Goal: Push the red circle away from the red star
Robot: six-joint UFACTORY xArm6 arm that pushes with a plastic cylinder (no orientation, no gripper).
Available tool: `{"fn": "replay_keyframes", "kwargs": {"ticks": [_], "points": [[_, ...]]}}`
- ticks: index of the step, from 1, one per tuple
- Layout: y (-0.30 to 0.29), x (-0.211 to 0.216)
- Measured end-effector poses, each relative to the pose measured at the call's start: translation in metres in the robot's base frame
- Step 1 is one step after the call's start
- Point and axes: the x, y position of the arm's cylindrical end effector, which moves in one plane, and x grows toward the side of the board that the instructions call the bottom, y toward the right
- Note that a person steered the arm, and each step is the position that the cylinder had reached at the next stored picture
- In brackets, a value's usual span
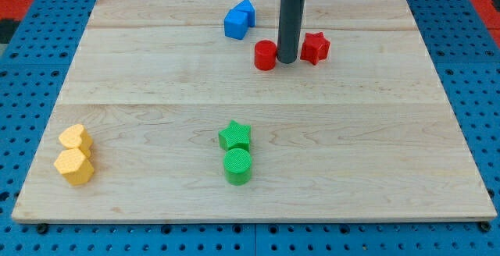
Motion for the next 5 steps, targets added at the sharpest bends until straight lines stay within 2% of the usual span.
{"fn": "replay_keyframes", "kwargs": {"ticks": [4,5], "points": [[-0.008,-0.008],[-0.044,-0.014]]}}
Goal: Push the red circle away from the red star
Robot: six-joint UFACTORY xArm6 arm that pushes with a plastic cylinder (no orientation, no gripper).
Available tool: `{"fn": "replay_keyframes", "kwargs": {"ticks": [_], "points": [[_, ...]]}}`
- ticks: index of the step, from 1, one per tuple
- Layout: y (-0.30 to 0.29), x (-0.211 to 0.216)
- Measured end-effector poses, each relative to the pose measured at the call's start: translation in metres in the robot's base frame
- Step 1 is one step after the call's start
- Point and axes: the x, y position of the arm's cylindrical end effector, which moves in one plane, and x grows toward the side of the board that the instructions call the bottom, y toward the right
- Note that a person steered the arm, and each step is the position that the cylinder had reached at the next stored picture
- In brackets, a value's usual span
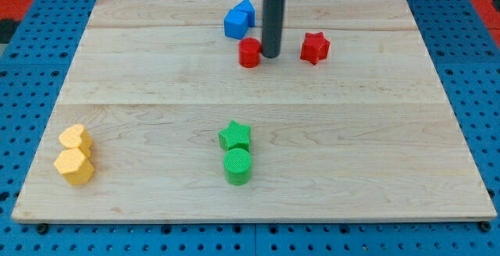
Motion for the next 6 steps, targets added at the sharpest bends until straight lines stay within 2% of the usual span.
{"fn": "replay_keyframes", "kwargs": {"ticks": [1,2,3,4,5,6], "points": [[-0.057,-0.010],[-0.099,0.001],[-0.101,0.038],[-0.136,0.042],[-0.196,0.022],[-0.208,-0.002]]}}
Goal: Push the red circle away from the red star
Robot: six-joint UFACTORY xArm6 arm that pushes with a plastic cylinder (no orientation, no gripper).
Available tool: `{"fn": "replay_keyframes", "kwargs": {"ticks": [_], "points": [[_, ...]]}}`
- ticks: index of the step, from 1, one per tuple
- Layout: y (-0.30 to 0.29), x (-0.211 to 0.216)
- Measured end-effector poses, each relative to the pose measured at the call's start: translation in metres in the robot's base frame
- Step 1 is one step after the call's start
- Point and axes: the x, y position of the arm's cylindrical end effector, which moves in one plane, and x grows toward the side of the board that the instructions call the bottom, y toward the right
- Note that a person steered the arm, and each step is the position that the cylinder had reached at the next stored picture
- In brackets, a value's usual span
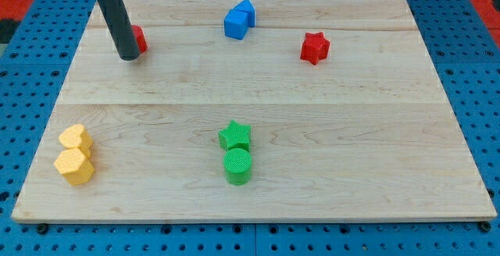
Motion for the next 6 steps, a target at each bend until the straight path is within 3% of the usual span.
{"fn": "replay_keyframes", "kwargs": {"ticks": [1,2,6], "points": [[-0.011,-0.039],[-0.010,-0.050],[0.000,-0.049]]}}
